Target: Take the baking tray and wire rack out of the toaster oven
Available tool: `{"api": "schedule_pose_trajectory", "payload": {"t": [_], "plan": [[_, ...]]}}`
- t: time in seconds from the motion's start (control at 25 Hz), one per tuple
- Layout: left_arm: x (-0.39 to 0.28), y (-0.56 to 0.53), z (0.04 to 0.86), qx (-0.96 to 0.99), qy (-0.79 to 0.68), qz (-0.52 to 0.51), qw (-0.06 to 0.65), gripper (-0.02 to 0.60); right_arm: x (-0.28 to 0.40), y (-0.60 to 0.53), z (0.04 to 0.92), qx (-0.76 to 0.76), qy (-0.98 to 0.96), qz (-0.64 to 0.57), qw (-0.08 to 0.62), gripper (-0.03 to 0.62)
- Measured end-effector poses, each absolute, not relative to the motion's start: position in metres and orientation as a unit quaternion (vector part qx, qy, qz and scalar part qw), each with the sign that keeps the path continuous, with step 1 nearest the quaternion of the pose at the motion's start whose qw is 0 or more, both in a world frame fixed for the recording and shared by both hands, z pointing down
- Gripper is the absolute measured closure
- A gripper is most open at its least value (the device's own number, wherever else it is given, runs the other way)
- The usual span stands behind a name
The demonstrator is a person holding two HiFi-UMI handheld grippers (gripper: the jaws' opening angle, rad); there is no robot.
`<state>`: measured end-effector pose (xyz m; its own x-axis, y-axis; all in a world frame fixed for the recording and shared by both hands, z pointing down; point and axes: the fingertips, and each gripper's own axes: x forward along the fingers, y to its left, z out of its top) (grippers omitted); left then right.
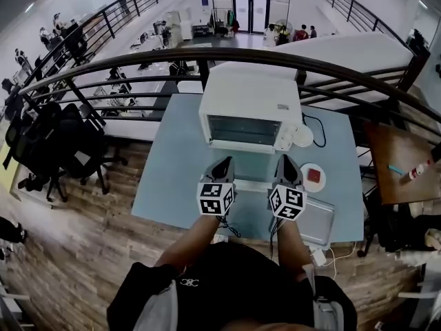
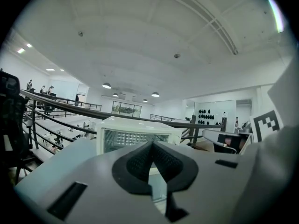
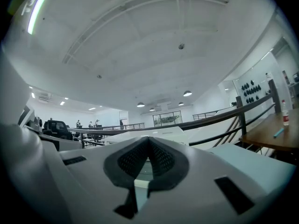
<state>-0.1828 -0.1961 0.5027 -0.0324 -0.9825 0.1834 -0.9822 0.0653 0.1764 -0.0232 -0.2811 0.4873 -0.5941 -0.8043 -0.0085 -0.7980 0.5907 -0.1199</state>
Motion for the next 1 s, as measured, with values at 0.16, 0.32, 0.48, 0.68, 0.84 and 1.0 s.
{"api": "schedule_pose_trajectory", "payload": {"t": [0.16,0.32,0.48,0.68,0.84,1.0], "plan": [[-0.204,-0.200,0.506,0.680,-0.720,-0.012,0.134,0.567,-0.046,-0.288,0.495,-0.443,0.894,-0.060,0.025,0.594],[-0.219,-0.210,0.509,0.682,-0.719,-0.017,0.134,0.566,-0.066,-0.297,0.501,-0.436,0.897,-0.062,0.019,0.592],[-0.236,-0.222,0.516,0.678,-0.720,-0.022,0.144,0.566,-0.082,-0.311,0.508,-0.434,0.898,-0.078,0.021,0.592],[-0.262,-0.240,0.527,0.669,-0.723,-0.036,0.166,0.565,-0.092,-0.333,0.527,-0.436,0.887,-0.149,0.033,0.592],[-0.284,-0.257,0.536,0.661,-0.718,-0.079,0.202,0.565,-0.096,-0.355,0.539,-0.444,0.868,-0.213,0.061,0.592],[-0.300,-0.274,0.549,0.656,-0.690,-0.158,0.261,0.565,-0.098,-0.375,0.551,-0.449,0.843,-0.278,0.097,0.590]]}}
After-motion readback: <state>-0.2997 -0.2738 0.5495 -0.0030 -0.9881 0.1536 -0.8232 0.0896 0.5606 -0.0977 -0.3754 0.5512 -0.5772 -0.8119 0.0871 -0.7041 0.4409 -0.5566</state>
